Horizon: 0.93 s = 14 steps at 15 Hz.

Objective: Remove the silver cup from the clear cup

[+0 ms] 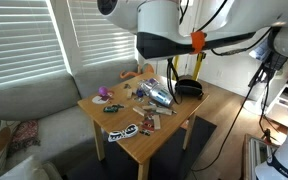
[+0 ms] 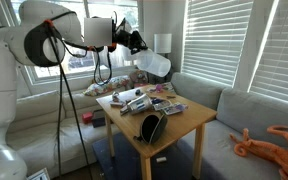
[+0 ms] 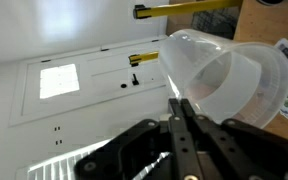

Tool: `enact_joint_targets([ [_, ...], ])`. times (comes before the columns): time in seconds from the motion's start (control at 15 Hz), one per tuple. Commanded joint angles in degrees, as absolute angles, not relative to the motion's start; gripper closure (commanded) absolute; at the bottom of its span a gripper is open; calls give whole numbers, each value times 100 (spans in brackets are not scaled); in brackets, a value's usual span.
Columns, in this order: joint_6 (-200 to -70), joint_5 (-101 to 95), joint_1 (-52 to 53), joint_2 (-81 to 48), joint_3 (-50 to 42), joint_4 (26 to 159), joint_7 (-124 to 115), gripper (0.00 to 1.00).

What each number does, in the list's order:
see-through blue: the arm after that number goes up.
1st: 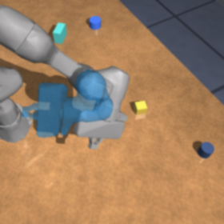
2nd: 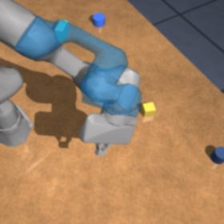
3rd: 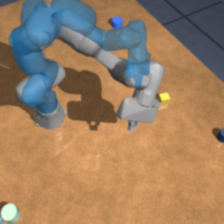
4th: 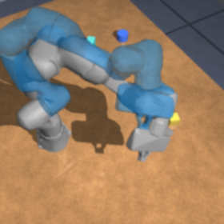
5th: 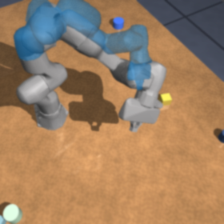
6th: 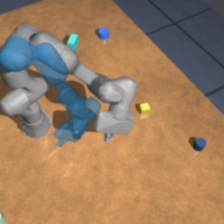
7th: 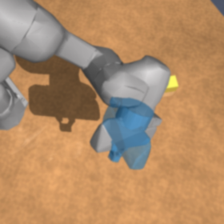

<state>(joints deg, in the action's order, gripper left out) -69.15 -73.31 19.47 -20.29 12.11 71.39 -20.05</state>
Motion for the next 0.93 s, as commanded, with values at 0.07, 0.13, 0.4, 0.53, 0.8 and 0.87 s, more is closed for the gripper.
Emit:
enact_joint_targets([
  [0.07,-7263,-7089,1956,-1920,1154,7114,-2227,96],
  [0.13,-7340,-7048,1941,-1889,1158,7124,-2278,96],
  [0.4,-7947,-6138,1842,-2189,1264,6530,-2755,99],
  [0.53,-8359,-5799,1677,-2305,1340,6308,-2829,99],
  [0.8,-9197,-5044,1341,-2572,1334,5833,-2780,99],
  [0.87,-9344,-4806,1244,-2663,1350,5691,-2755,99],
])
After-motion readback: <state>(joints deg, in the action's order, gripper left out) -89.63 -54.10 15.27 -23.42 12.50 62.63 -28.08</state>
